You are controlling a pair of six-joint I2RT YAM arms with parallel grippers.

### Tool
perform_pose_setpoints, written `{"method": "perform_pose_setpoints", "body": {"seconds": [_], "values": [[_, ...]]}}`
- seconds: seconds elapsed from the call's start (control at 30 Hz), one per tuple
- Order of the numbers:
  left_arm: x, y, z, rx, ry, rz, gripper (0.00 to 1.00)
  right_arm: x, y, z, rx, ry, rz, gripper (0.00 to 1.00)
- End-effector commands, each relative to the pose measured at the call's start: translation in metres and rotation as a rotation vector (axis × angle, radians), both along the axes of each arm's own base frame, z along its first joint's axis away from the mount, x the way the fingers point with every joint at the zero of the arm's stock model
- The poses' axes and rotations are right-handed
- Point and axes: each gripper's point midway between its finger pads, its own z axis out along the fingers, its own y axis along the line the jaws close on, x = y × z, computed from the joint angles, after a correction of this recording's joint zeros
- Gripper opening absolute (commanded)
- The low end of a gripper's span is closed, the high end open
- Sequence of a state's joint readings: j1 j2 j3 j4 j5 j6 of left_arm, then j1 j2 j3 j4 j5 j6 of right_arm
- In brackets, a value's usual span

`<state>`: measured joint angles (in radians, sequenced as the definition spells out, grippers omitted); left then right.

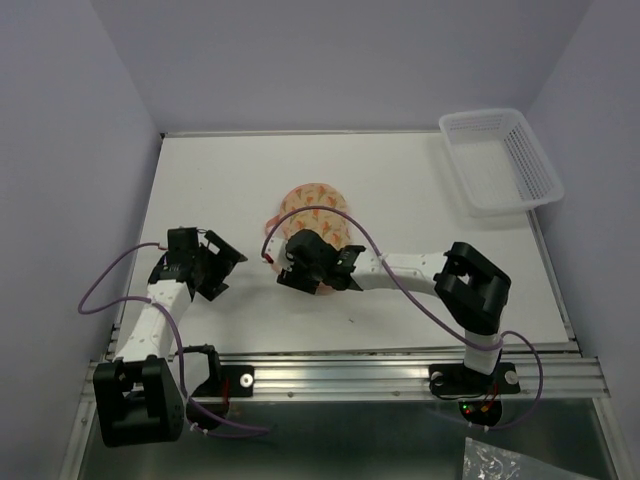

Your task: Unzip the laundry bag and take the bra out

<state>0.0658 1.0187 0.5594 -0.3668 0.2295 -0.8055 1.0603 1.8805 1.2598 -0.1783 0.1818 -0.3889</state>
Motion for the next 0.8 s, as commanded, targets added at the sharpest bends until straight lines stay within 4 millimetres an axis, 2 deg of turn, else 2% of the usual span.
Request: {"method": "perform_pose_setpoints", "body": {"seconds": [0.0, 0.1, 0.13, 0.2, 0.3, 0.33, 0.47, 0.53, 0.57, 0.6, 0.63, 0.67, 0.7, 0.77], "values": [[-0.001, 0.002, 0.0, 0.02, -0.019, -0.026, 0.99, 0.014, 0.017, 0.033, 0.08, -0.056, -0.026, 0.51], [-0.001, 0.003, 0.0, 0.022, -0.021, -0.028, 0.99, 0.008, 0.019, 0.041, 0.116, -0.04, -0.014, 0.34], [-0.001, 0.002, -0.002, 0.021, -0.018, -0.027, 0.99, 0.003, 0.022, 0.05, 0.152, -0.031, 0.005, 0.32], [-0.001, 0.002, -0.002, 0.017, -0.021, -0.03, 0.99, -0.004, 0.022, 0.052, 0.183, -0.002, 0.012, 0.27], [0.001, 0.001, -0.002, 0.011, -0.03, -0.029, 0.99, -0.013, 0.025, 0.057, 0.234, 0.042, 0.014, 0.05], [0.001, 0.001, -0.002, 0.011, -0.032, -0.029, 0.99, -0.014, 0.025, 0.057, 0.24, 0.05, 0.009, 0.02], [0.004, 0.001, 0.002, 0.017, -0.054, -0.032, 0.99, -0.012, 0.023, 0.069, 0.285, 0.049, -0.04, 0.01], [0.005, 0.001, 0.004, 0.016, -0.061, -0.033, 0.99, -0.004, 0.021, 0.086, 0.362, 0.049, -0.111, 0.01], [0.006, 0.001, 0.005, 0.018, -0.068, -0.034, 0.99, 0.008, 0.01, 0.089, 0.391, 0.042, -0.18, 0.01], [0.007, 0.001, 0.007, 0.018, -0.072, -0.034, 0.99, 0.012, 0.005, 0.103, 0.463, 0.061, -0.24, 0.01], [0.008, 0.001, 0.009, 0.016, -0.08, -0.036, 0.99, 0.017, -0.002, 0.108, 0.497, 0.066, -0.275, 0.01], [0.01, 0.0, 0.011, 0.016, -0.085, -0.039, 0.99, 0.032, -0.02, 0.105, 0.538, 0.056, -0.365, 0.01], [0.011, -0.001, 0.013, 0.012, -0.092, -0.045, 0.99, 0.038, -0.032, 0.12, 0.61, 0.056, -0.428, 0.01], [0.015, -0.002, 0.018, 0.01, -0.101, -0.046, 0.99, 0.052, -0.057, 0.124, 0.689, 0.06, -0.542, 0.04]]}}
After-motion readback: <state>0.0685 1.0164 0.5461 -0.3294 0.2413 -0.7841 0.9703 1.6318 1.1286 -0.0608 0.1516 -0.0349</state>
